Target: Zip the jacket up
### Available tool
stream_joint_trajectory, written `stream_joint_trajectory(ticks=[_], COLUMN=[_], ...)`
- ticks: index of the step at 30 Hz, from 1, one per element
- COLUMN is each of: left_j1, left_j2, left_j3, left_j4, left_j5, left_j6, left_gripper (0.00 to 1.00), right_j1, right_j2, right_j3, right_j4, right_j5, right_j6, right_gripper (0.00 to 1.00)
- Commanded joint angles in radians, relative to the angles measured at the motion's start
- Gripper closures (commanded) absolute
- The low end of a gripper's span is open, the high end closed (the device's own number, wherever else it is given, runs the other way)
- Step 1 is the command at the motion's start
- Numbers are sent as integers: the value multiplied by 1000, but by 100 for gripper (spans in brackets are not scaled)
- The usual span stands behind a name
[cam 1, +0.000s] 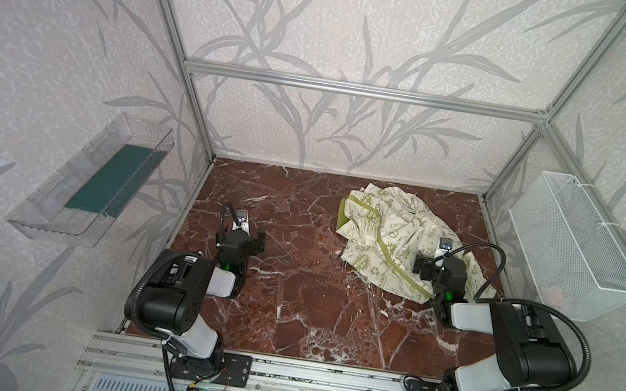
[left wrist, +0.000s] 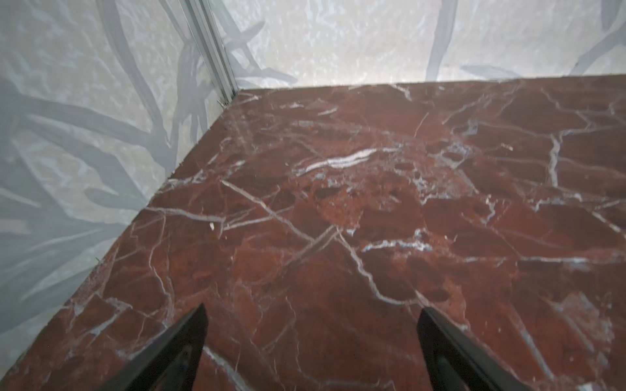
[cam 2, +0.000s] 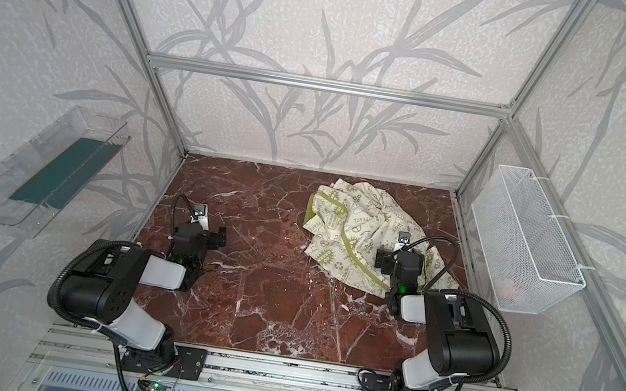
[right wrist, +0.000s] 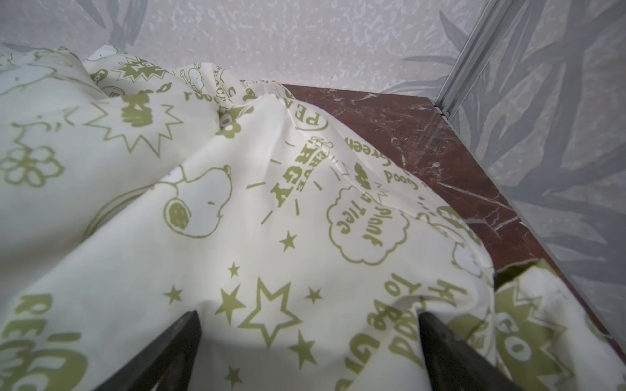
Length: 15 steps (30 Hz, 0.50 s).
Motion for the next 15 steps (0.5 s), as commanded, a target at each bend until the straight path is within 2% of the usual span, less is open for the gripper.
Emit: stream_joint_trajectory(ticks=[1, 4, 15], left_j1=[7, 8, 7], left_j2=[-5, 16, 10], left_j3=[24, 13, 12], left_j4=[7, 63, 56], left_j5=[-49, -50, -51], left_j6=[-18, -7, -9], left_gripper=[1, 1, 1], right_j1=[6, 6, 9], right_j2=[3, -7, -17], right_j3=[6, 13, 29], right_j4=[42, 11, -36], right_j5=[12, 11, 10], right_j6=[-1, 0, -4], right_gripper=[1, 1, 1])
